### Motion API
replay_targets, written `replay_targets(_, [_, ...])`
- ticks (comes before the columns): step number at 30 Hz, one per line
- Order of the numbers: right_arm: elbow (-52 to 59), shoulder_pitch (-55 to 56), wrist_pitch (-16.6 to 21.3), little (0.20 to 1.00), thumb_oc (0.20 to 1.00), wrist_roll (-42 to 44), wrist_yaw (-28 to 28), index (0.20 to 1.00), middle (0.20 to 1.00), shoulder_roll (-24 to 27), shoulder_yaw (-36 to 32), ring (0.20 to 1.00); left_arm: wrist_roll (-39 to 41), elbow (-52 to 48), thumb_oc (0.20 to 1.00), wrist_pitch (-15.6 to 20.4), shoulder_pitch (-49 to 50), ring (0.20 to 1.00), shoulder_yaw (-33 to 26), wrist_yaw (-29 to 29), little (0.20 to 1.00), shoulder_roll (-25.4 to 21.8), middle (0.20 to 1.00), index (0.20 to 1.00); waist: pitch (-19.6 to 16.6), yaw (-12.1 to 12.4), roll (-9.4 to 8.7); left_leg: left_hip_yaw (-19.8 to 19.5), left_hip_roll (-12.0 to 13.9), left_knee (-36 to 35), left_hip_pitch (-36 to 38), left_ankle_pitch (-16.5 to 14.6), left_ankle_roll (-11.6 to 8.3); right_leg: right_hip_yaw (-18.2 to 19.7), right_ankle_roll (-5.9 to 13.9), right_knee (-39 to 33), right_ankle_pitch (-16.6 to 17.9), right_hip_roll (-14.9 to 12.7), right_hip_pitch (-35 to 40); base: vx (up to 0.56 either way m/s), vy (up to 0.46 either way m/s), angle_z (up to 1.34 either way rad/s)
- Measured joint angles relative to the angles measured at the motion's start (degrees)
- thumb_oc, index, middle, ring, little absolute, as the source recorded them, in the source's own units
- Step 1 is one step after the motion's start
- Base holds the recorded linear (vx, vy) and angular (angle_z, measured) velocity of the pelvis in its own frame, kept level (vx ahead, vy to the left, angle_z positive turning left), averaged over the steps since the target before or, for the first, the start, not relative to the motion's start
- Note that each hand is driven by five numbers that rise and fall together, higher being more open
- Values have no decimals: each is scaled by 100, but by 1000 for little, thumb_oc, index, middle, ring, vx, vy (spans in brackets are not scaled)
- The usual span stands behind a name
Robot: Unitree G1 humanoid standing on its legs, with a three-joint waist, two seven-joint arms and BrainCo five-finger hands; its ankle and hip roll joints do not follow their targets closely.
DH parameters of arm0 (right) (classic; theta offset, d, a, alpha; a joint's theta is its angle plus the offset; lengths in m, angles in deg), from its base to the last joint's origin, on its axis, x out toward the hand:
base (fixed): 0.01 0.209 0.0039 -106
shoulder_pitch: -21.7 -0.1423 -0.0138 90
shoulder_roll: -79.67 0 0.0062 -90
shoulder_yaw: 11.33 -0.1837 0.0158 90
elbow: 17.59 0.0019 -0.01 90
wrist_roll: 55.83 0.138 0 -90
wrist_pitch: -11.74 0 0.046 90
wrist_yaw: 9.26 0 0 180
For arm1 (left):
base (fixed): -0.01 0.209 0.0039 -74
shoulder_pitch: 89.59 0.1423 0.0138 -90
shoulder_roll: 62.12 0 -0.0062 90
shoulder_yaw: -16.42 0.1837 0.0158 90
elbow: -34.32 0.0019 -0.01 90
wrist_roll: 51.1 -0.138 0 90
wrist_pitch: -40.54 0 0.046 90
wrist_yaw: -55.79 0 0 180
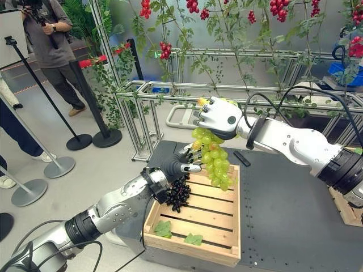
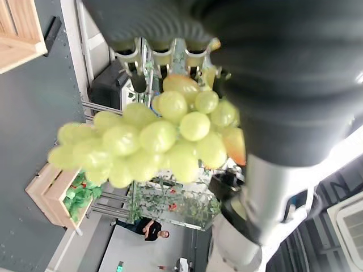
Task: Pick up the fruits from the basket on one side to the basket on the other side
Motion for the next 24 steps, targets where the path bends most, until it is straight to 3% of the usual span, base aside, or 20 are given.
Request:
replay_targets(19, [445,-291,-1,200,200,2,176,200,200,-63,-2,200,-56,218,1000,-74,1,1000,25,-11,1000,266,1000,1000,-55,8,-35,12,0,-8,-2,-4,6,21,2,4,-1,0,-34,0,0,0])
replay_targets(24, [511,-291,-1,200,200,-1,247,200,200,-61,-1,200,432,-4,1000,-165,79,1000,187,18,1000,431,1000,1000,-56,2,-38,10,-3,-8,-5,-8,11,21,2,3,-1,-2,-37,0,0,0])
